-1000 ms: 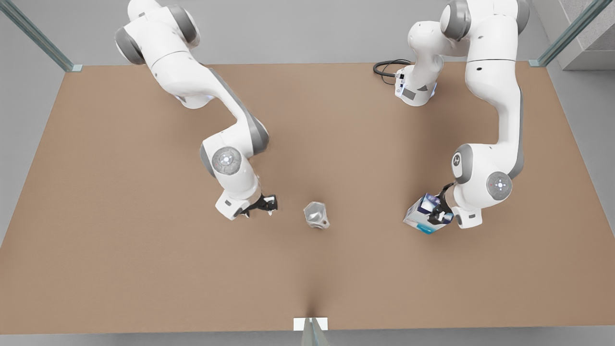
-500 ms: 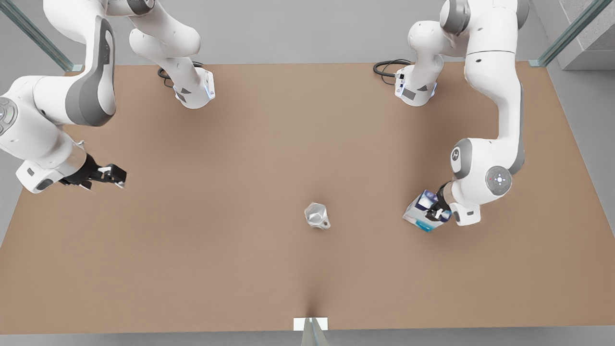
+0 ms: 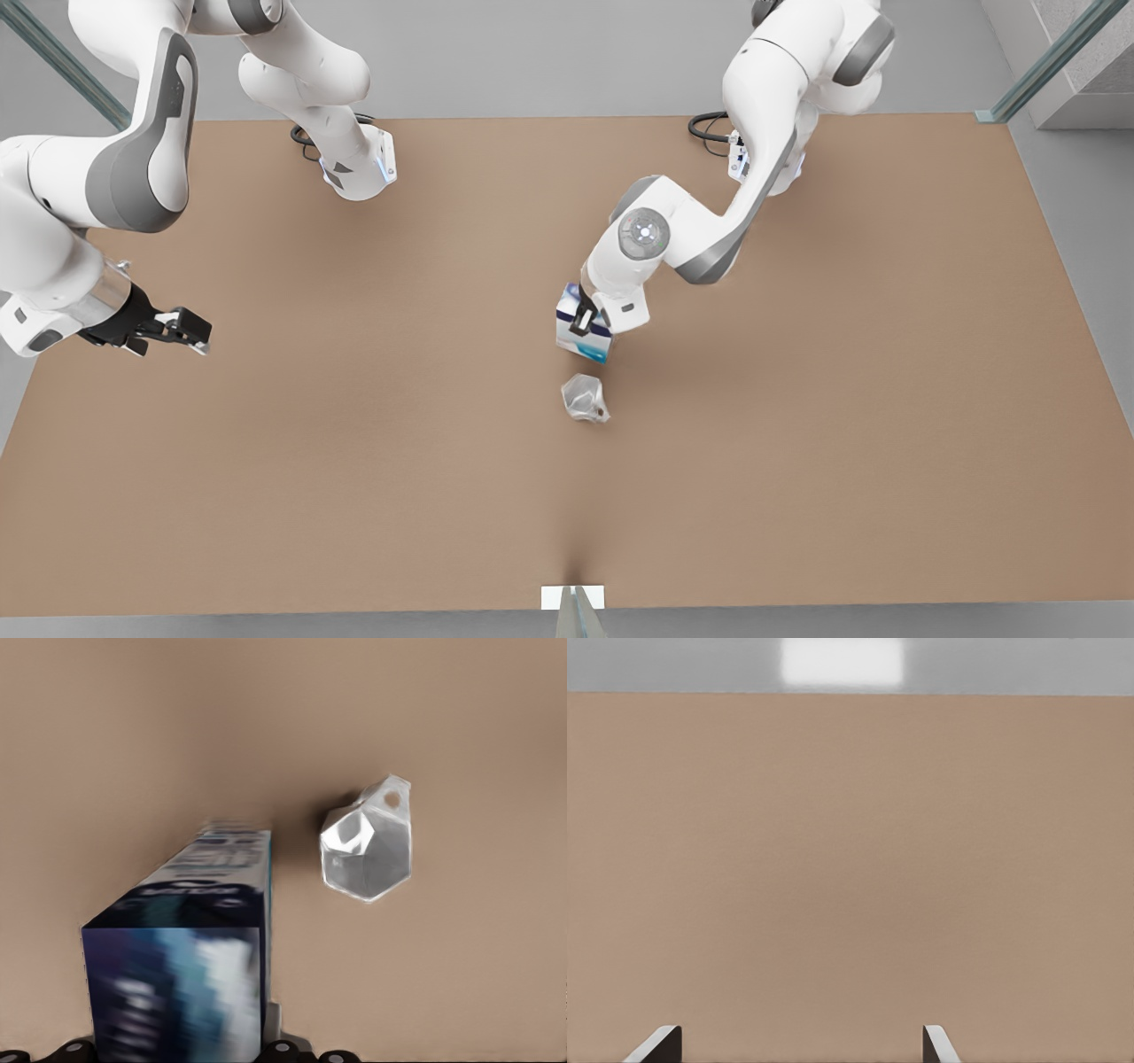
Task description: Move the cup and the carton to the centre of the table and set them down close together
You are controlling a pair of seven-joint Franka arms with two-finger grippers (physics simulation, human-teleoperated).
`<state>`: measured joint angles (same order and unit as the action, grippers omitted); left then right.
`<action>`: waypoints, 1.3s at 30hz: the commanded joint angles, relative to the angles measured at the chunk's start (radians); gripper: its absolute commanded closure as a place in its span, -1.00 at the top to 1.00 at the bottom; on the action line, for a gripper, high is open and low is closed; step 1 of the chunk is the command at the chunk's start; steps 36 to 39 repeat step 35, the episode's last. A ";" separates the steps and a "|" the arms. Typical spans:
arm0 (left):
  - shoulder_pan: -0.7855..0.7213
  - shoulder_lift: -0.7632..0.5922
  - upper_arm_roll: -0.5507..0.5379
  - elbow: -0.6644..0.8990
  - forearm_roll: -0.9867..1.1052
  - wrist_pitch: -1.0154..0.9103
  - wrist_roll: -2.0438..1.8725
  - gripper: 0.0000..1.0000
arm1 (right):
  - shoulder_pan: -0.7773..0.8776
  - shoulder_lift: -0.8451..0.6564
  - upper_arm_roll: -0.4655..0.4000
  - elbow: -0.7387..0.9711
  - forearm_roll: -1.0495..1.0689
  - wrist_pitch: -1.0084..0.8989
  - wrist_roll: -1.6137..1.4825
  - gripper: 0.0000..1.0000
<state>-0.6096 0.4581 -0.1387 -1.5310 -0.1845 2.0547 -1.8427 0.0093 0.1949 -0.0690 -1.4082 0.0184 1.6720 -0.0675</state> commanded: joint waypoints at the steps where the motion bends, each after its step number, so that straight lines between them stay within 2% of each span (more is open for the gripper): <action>1: -0.007 0.005 -0.001 0.000 0.005 0.004 -0.006 0.40 | 0.000 0.000 0.000 0.000 0.000 0.000 0.000 1.00; 7: -0.022 0.067 -0.001 0.000 0.002 0.030 -0.007 0.42 | 0.000 0.000 0.000 0.000 0.000 0.002 0.000 1.00; 8: -0.022 0.071 -0.001 0.000 0.002 0.033 -0.007 0.63 | 0.001 0.003 0.000 0.000 0.000 0.002 0.000 1.00; 9: -0.022 0.071 -0.001 0.000 0.002 0.033 -0.007 1.00 | 0.000 0.003 0.000 0.000 0.000 0.002 0.000 1.00; 16: -0.022 0.053 0.001 0.003 0.005 0.018 -0.001 1.00 | 0.001 0.005 0.000 0.000 0.000 0.003 0.000 1.00; 17: -0.021 0.019 0.002 0.015 0.011 -0.022 0.005 1.00 | 0.001 0.005 0.000 0.000 0.000 0.003 0.000 1.00; 18: -0.019 0.019 0.014 0.101 0.013 -0.159 0.049 1.00 | 0.001 0.005 0.000 0.000 -0.002 0.003 0.000 1.00; 19: -0.018 0.017 0.059 0.164 0.013 -0.254 0.124 1.00 | 0.000 0.005 0.000 0.006 -0.002 0.002 0.000 1.00; 20: -0.018 0.017 0.148 0.204 0.013 -0.303 0.310 1.00 | 0.000 0.003 0.000 0.006 -0.002 0.002 0.000 1.00; 22: -0.009 0.013 0.344 0.207 -0.003 -0.375 0.813 1.00 | 0.000 0.005 0.000 0.006 -0.003 0.003 -0.002 1.00; 25: -0.001 0.005 0.574 0.221 -0.013 -0.442 1.534 1.00 | 0.000 0.005 0.000 0.006 -0.003 0.009 0.000 1.00; 26: 0.053 -0.042 0.564 0.218 0.005 -0.461 1.695 1.00 | 0.000 0.005 0.000 0.006 -0.003 0.009 0.000 1.00; 27: 0.235 -0.102 0.397 0.216 0.057 -0.476 1.781 1.00 | 0.000 0.005 0.000 0.006 -0.003 0.008 -0.002 1.00; 28: 0.312 -0.150 0.307 0.212 0.207 -0.479 1.815 1.00 | 0.000 0.003 0.000 0.006 -0.003 0.008 0.000 1.00; 29: 0.361 -0.191 0.287 0.203 0.217 -0.481 1.886 1.00 | 0.000 0.003 0.000 0.006 -0.003 0.009 0.000 1.00; 30: 0.471 -0.228 0.197 0.201 0.220 -0.482 1.895 1.00 | 0.000 0.003 0.000 0.006 -0.003 0.008 -0.002 1.00; 31: 0.560 -0.248 0.087 0.201 0.307 -0.496 1.895 1.00 | 0.000 0.003 0.000 0.006 -0.003 0.008 0.000 1.00; 39: 0.600 -0.248 0.050 0.203 0.309 -0.496 1.895 1.00 | -0.002 0.005 0.000 0.008 -0.003 0.009 0.000 1.00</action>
